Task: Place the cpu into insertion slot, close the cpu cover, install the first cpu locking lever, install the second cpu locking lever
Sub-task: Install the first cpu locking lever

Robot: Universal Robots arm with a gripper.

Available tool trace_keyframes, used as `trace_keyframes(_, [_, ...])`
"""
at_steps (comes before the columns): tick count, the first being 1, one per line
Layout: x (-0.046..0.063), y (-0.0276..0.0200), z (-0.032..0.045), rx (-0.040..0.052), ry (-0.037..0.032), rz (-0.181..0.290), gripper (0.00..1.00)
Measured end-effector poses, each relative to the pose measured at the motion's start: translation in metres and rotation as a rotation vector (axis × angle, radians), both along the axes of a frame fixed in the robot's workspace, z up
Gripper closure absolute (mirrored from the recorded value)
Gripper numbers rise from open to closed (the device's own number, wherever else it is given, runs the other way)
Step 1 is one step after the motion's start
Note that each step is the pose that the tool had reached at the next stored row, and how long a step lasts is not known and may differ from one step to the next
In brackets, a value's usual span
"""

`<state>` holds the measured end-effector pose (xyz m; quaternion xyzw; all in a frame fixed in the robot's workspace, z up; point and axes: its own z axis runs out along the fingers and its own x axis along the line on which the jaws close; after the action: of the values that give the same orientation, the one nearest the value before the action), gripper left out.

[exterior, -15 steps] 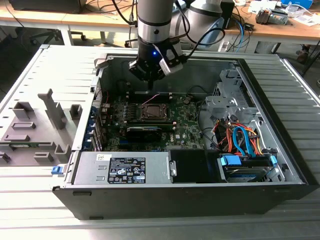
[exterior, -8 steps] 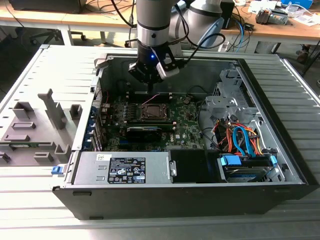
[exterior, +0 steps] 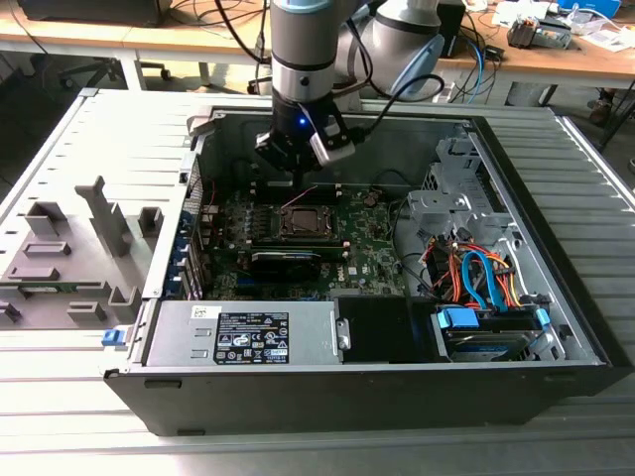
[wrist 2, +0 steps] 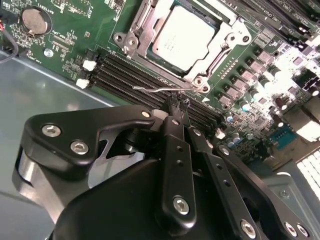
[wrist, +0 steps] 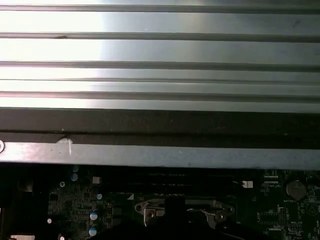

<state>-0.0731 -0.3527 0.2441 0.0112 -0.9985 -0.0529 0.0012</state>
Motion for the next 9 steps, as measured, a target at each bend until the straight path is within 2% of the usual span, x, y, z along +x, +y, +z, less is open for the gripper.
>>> trace_keyframes(4, [-0.001,0.0,-0.007,0.0,0.0,0.001,0.89])
trace_keyframes(9, [-0.003,0.0,-0.012,0.0,0.0,0.021,0.89])
